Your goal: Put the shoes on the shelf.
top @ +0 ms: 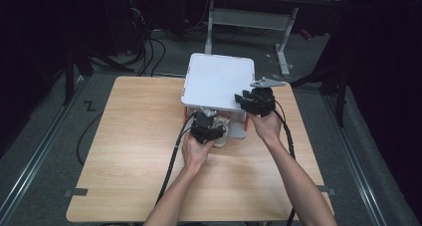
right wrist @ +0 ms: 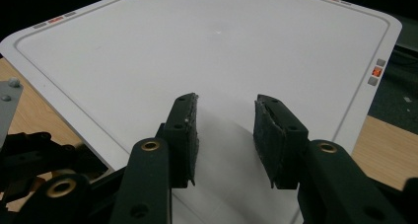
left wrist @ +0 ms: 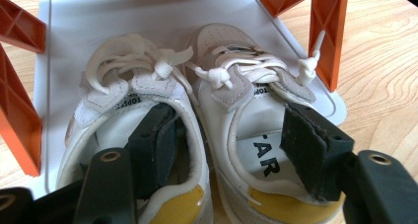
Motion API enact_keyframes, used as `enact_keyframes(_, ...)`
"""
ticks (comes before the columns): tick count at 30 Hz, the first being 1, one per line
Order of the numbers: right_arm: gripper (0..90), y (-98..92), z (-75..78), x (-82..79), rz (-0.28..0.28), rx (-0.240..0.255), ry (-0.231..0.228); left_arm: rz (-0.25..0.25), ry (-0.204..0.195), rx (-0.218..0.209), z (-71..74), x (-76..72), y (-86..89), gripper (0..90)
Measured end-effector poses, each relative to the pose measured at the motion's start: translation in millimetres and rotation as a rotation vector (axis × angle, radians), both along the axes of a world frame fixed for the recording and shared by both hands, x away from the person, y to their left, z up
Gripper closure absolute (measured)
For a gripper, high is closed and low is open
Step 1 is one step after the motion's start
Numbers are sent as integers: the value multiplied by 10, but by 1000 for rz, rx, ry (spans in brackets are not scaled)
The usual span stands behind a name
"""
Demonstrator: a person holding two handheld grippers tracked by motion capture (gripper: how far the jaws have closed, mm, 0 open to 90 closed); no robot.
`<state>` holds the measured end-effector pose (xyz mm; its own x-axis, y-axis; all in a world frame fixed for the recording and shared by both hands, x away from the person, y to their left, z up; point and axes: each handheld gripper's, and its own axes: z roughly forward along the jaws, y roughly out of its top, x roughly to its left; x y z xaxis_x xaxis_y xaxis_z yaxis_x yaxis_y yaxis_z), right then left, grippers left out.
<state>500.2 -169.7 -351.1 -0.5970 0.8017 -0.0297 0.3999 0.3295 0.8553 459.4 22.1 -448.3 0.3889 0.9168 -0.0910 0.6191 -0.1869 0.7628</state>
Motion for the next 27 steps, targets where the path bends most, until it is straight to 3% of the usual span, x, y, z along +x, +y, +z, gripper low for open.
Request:
enact_keyframes(12,614,1,-1,0,1,-3,-2,15,31,-18,23,2,16,340)
enact_keyframes(20,614,0,-3,1,3,-2,-4,5,47,-65,32,7,43,272)
enact_keyframes(24,614,0,-3,2,3,-3,-5,10,47,-19,27,-13,14,328)
enact_keyframes(27,614,3,-4,1,2,-3,-6,20,75,-13,42,-5,5,333)
